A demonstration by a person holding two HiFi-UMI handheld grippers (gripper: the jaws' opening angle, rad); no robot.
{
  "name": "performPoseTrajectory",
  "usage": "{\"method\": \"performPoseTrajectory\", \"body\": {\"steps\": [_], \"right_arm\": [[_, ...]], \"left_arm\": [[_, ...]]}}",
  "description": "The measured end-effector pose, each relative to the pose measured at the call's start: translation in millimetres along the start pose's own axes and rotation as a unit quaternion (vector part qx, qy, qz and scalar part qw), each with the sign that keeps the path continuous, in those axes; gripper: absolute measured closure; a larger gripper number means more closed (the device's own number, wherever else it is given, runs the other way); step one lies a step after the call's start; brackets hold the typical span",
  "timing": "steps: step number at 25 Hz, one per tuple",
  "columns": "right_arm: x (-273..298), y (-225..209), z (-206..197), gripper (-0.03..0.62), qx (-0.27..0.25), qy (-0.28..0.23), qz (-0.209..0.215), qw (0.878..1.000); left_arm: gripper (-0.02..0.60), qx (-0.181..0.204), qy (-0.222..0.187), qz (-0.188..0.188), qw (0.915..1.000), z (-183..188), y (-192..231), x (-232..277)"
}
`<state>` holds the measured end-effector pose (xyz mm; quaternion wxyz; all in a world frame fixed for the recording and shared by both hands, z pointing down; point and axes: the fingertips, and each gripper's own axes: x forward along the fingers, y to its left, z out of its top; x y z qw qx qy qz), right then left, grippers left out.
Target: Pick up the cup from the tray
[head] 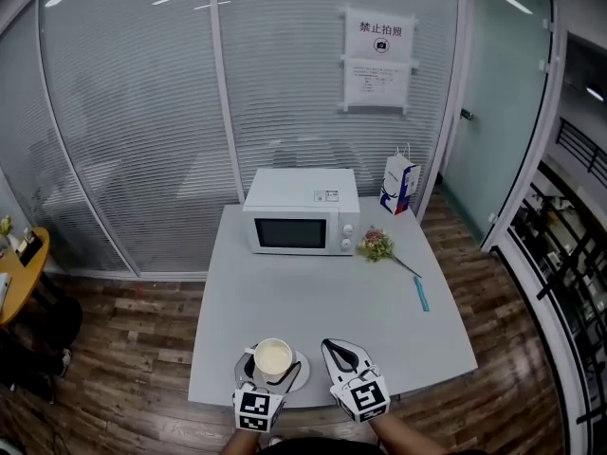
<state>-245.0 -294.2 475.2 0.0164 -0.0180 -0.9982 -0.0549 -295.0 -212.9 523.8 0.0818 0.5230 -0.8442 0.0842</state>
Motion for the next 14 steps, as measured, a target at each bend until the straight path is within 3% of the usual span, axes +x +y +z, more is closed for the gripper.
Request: {"method": "performPoseTrajectory", "body": {"steps": [14], "right_arm": [[-2.8,9.6,-5.5,0.589,-0.007,0.004,0.001,1.000]], "left_arm": [[0.158,0.001,0.005,-0.005,1.0000,-9.2,-1.5,-7.3]]}}
